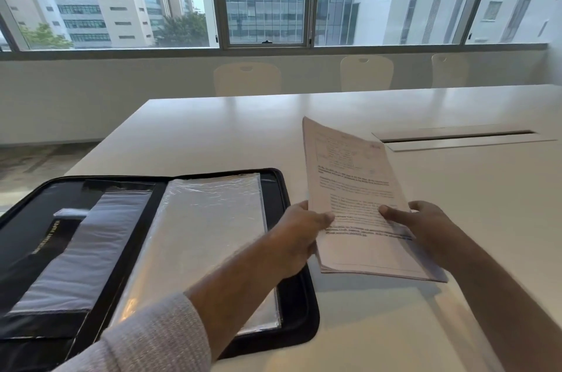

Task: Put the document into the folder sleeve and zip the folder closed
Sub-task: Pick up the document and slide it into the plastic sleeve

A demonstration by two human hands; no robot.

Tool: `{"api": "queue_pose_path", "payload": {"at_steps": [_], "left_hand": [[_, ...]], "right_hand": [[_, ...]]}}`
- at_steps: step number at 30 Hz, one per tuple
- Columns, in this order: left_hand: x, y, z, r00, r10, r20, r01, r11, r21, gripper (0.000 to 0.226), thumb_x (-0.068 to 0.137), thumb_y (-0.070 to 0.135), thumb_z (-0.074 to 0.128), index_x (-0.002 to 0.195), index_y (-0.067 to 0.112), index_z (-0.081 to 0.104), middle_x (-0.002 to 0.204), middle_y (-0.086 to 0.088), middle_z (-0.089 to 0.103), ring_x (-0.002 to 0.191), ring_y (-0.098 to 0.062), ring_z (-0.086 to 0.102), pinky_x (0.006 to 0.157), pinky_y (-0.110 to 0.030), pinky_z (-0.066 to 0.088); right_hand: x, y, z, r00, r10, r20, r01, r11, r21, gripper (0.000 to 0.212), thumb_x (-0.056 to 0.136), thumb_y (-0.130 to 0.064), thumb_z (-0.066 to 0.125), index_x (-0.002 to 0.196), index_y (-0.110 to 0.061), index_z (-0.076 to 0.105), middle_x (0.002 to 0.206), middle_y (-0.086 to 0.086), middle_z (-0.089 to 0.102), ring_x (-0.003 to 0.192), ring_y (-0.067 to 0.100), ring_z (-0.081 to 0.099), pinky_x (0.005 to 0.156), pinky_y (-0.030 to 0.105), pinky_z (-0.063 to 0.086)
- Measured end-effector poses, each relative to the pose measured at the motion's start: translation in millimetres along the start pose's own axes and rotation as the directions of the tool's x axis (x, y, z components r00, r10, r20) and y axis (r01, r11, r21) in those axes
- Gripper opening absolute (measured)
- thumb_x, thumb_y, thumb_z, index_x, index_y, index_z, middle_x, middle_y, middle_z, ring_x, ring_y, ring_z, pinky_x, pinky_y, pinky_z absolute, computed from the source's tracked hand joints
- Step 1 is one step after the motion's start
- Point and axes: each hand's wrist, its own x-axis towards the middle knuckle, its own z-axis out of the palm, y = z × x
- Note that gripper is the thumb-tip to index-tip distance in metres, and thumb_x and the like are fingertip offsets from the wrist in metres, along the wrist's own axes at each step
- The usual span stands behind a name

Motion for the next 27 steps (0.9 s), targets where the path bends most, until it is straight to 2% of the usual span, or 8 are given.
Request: {"api": "queue_pose_path", "payload": {"at_steps": [2,4,6,10,14,19,24,27], "left_hand": [[-4,2,-12,0.999,0.022,0.024,-0.021,1.000,-0.018,0.034,0.099,0.002,0.053,0.129,0.016,0.059,0.119,-0.009,0.072,0.105,-0.030,0.071,0.089,-0.049,0.059],[-10,6,-26,0.999,0.033,0.042,-0.033,0.999,-0.001,0.032,0.098,0.003,0.055,0.125,0.020,0.061,0.115,-0.007,0.075,0.102,-0.030,0.073,0.088,-0.051,0.059],[-17,11,-39,0.996,0.057,0.068,-0.060,0.997,0.046,0.031,0.098,0.002,0.055,0.123,0.020,0.061,0.111,-0.006,0.076,0.101,-0.029,0.073,0.088,-0.050,0.059],[-28,23,-63,0.994,0.092,0.053,-0.098,0.988,0.118,0.046,0.088,-0.011,0.056,0.124,0.019,0.058,0.114,-0.010,0.074,0.105,-0.033,0.071,0.090,-0.053,0.057],[-38,39,-83,0.990,0.123,-0.067,-0.117,0.989,0.092,0.036,0.092,0.000,0.055,0.119,0.022,0.059,0.101,-0.009,0.078,0.089,-0.032,0.076,0.069,-0.046,0.063],[-46,54,-101,0.966,0.150,-0.209,-0.130,0.986,0.105,0.026,0.099,0.008,0.051,0.110,0.028,0.064,0.087,-0.004,0.079,0.075,-0.029,0.077,0.052,-0.040,0.060],[-50,53,-113,0.918,0.277,-0.285,-0.209,0.946,0.247,0.032,0.099,0.006,0.049,0.099,0.031,0.069,0.082,0.006,0.079,0.072,-0.019,0.077,0.052,-0.034,0.060],[-54,53,-113,0.889,0.356,-0.287,-0.262,0.911,0.319,0.035,0.099,0.009,0.048,0.094,0.035,0.070,0.084,0.010,0.078,0.073,-0.016,0.076,0.052,-0.031,0.059]], "right_hand": [[-5,-7,3,0.989,0.022,0.149,-0.043,0.989,0.139,0.057,0.069,-0.021,0.081,0.111,0.009,0.059,0.093,0.017,0.076,0.076,0.033,0.074,0.060,0.036,0.059],[-8,-13,6,0.973,0.009,0.231,-0.064,0.971,0.231,0.040,0.078,-0.012,0.075,0.111,0.008,0.061,0.097,0.020,0.075,0.085,0.038,0.073,0.074,0.046,0.059],[-12,-20,12,0.972,-0.030,0.234,-0.035,0.963,0.266,0.031,0.083,-0.005,0.069,0.112,0.006,0.062,0.102,0.022,0.073,0.091,0.041,0.071,0.083,0.051,0.056],[-24,-38,33,0.960,-0.192,0.205,0.140,0.959,0.245,0.022,0.084,0.001,0.067,0.106,0.003,0.067,0.100,0.022,0.074,0.087,0.040,0.072,0.082,0.051,0.056],[-36,-57,59,0.929,-0.284,0.237,0.236,0.948,0.213,0.021,0.087,-0.005,0.067,0.108,-0.005,0.064,0.096,0.015,0.075,0.081,0.035,0.074,0.078,0.052,0.059],[-47,-74,92,0.916,-0.391,0.095,0.382,0.919,0.095,0.056,0.085,-0.007,0.071,0.125,-0.034,0.043,0.097,0.002,0.068,0.066,0.021,0.074,0.051,0.033,0.059],[-51,-82,114,0.880,-0.440,0.179,0.434,0.898,0.071,0.015,0.090,-0.004,0.063,0.092,-0.018,0.068,0.109,0.002,0.067,0.075,0.026,0.072,0.054,0.031,0.060],[-55,-91,129,0.884,-0.405,0.234,0.413,0.911,0.015,0.018,0.093,-0.007,0.058,0.082,-0.014,0.071,0.106,-0.002,0.066,0.074,0.024,0.070,0.050,0.025,0.057]]}}
